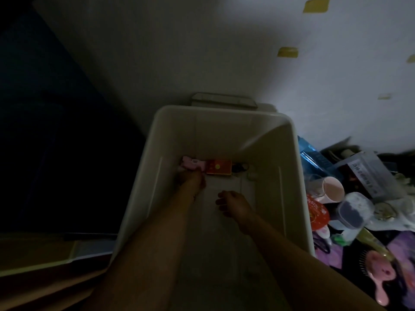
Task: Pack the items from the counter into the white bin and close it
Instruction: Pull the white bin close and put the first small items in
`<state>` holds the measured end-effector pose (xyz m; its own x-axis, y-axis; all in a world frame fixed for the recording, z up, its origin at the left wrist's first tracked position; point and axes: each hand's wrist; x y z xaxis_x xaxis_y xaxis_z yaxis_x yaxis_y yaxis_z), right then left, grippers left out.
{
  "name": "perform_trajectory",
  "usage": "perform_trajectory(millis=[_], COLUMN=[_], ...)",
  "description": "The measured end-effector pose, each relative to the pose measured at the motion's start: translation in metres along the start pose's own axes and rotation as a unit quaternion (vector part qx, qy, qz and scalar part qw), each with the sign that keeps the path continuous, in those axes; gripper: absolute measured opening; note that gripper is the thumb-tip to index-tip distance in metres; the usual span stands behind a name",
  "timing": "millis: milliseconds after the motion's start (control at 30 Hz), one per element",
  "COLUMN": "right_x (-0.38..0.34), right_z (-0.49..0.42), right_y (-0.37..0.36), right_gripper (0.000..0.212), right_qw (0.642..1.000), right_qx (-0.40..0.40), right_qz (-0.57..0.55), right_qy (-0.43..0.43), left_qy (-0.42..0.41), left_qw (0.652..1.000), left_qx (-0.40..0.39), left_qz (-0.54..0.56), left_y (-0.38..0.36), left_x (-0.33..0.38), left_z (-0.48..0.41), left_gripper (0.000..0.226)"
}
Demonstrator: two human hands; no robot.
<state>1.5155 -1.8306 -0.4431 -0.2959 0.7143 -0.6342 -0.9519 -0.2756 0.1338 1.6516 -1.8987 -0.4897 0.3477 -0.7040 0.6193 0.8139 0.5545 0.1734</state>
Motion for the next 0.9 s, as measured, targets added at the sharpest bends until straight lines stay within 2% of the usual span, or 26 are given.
perform_trajectory(millis=[67,133,233,400,533,633,833,900], right_x=[-0.002,-0.005,-0.009,-0.015,-0.021,-0.028,-0.053,-0.064], right_z=[-0.001,-0.001,0.002,0.014,0.034,0.050,0.083,0.095], right_y=[0.000,-0.001,-0.003,-0.005,-0.002,0.004,0.031,0.044], right_gripper=[0.028,0.028,0.027,0.025,0.026,0.019,0.029,0.024], right_qw=[1.000,0.998,0.995,0.994,0.992,0.989,0.977,0.969], right_qx=[0.013,0.029,0.038,0.036,0.034,0.031,-0.003,-0.010], right_qz=[-0.017,-0.047,-0.077,-0.077,-0.074,-0.077,-0.113,-0.150], right_qy=[0.019,0.039,0.045,0.069,0.097,0.119,0.179,0.196], left_qy=[-0.053,-0.082,-0.035,-0.051,-0.082,-0.100,-0.172,-0.183], left_qw=[0.998,0.995,0.994,0.993,0.989,0.986,0.973,0.971], left_qx=[-0.002,-0.042,-0.106,-0.106,-0.125,-0.130,-0.153,-0.152], left_qz=[-0.017,-0.031,0.000,-0.001,-0.017,-0.023,0.015,0.032], left_y=[0.004,0.006,0.012,0.028,0.038,0.041,0.038,0.035], left_x=[0.002,0.001,-0.004,-0.010,-0.012,-0.012,-0.002,0.007], left_z=[0.006,0.012,0.022,0.041,0.069,0.095,0.155,0.173], left_gripper=[0.048,0.044,0.035,0.017,0.019,0.020,0.028,0.027])
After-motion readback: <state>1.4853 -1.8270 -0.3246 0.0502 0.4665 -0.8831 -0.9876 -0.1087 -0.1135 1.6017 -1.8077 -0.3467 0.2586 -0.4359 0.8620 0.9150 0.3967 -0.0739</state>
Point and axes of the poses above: each hand's wrist, its own z-axis away from the middle knuckle, its own y-axis out of the back of the hand, x = y × z, and after that the axes turned 5 degrees about z, right-handed
